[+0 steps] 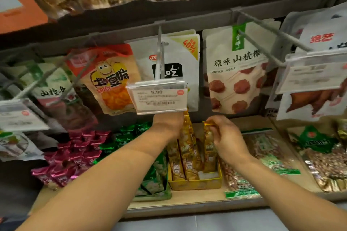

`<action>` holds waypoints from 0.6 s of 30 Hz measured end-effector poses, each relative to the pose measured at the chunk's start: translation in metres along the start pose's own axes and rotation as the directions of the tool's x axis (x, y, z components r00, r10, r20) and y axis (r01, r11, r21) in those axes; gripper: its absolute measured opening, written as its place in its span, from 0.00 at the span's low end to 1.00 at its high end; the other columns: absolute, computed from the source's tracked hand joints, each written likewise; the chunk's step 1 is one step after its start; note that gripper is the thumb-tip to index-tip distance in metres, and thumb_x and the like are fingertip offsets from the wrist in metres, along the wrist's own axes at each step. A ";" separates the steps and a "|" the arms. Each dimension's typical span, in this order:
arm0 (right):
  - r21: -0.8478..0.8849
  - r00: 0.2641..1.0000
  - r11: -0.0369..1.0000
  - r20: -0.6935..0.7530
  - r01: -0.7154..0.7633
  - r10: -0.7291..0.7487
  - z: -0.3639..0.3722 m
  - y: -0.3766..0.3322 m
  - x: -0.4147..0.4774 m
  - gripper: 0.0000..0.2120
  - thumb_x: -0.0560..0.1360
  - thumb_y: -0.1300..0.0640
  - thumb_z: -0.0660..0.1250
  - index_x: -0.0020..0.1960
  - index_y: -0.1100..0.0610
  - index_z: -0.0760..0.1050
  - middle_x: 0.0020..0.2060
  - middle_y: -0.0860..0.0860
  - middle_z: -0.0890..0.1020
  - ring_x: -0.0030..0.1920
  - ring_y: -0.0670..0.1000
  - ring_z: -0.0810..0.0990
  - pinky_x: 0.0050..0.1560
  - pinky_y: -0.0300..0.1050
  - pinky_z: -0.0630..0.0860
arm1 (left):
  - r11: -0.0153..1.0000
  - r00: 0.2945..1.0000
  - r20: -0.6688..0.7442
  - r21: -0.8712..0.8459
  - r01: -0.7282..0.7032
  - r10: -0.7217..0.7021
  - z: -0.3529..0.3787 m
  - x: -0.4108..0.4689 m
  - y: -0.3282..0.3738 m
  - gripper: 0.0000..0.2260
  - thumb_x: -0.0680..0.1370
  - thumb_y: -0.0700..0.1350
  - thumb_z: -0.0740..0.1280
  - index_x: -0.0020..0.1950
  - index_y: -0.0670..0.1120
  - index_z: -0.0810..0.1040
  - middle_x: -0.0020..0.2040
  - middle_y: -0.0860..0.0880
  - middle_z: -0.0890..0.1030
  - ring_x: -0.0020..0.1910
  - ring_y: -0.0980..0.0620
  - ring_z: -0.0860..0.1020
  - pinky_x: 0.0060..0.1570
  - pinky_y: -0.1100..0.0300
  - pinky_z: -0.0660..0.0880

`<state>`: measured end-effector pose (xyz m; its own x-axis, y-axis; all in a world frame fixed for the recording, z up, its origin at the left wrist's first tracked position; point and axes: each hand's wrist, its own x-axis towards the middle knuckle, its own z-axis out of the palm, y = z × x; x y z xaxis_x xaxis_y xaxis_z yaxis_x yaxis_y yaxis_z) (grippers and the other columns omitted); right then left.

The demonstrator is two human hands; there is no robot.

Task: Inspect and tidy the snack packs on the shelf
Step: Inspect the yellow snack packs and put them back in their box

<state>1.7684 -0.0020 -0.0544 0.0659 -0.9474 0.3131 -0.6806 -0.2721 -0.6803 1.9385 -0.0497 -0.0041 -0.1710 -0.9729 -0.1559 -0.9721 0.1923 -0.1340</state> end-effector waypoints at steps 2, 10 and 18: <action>0.002 0.999 0.999 -0.018 0.045 -0.045 0.005 0.003 0.002 0.10 0.77 0.66 0.64 0.55 0.59 0.79 0.52 0.54 0.80 0.52 0.53 0.79 0.52 0.39 0.69 | 1.000 1.000 -0.002 -0.002 -0.006 0.006 0.002 0.005 -0.001 0.33 0.72 0.53 0.74 0.72 0.47 0.63 0.69 0.44 0.70 0.69 0.43 0.69 0.65 0.49 0.68; 0.102 0.975 0.993 -0.220 0.063 -0.039 0.017 0.004 0.003 0.10 0.73 0.75 0.63 0.49 0.66 0.80 0.50 0.59 0.81 0.50 0.55 0.79 0.54 0.34 0.68 | 0.999 0.990 0.135 0.010 -0.049 0.047 0.001 0.005 0.004 0.43 0.64 0.58 0.79 0.72 0.48 0.62 0.65 0.43 0.72 0.63 0.41 0.73 0.53 0.48 0.73; 0.182 0.965 0.977 -0.254 0.108 -0.060 0.022 0.000 0.012 0.10 0.73 0.74 0.64 0.49 0.63 0.80 0.51 0.57 0.79 0.52 0.50 0.77 0.56 0.26 0.66 | 0.956 0.953 -0.141 0.166 -0.242 0.266 0.001 -0.020 0.005 0.36 0.65 0.60 0.76 0.66 0.50 0.63 0.58 0.49 0.77 0.55 0.44 0.77 0.49 0.51 0.68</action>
<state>1.7857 -0.0167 -0.0650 -0.0815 -0.8555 0.5113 -0.5251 -0.3992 -0.7516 1.9376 -0.0291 -0.0023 -0.4444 -0.8946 -0.0458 -0.8613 0.4408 -0.2526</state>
